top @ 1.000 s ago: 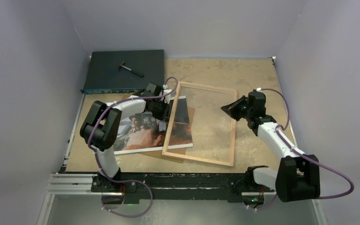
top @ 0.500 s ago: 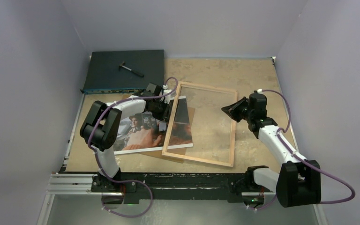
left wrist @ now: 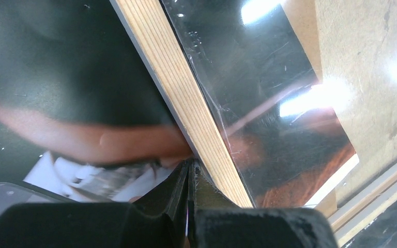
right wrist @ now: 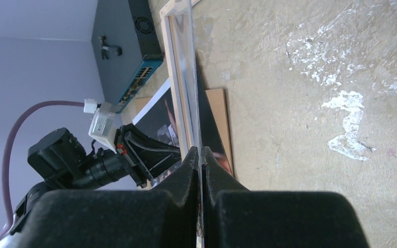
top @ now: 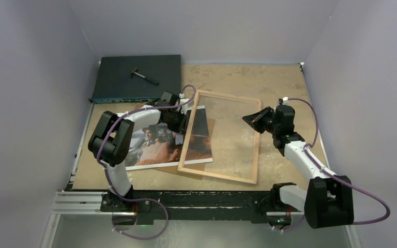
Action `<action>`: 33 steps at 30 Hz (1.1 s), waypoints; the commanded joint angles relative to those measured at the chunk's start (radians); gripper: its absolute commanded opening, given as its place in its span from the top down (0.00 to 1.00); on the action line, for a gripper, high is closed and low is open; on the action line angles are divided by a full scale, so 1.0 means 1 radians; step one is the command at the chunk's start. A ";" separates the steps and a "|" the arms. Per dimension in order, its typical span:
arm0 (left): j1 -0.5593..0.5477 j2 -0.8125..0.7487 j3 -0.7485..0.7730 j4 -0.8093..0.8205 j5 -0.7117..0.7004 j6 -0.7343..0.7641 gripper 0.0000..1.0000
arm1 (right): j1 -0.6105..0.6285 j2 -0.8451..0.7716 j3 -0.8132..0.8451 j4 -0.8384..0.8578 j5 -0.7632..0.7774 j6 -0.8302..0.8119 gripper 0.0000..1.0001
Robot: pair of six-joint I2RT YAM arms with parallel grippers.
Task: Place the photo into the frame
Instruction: Place the photo frame item in the photo frame.
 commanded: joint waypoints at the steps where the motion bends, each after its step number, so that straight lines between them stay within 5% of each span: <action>1: -0.010 0.012 0.022 0.030 0.048 -0.012 1.00 | 0.010 -0.010 -0.048 0.104 -0.072 0.028 1.00; 33: -0.012 0.012 0.005 0.045 0.059 -0.018 1.00 | 0.089 -0.020 -0.053 0.243 -0.121 0.239 1.00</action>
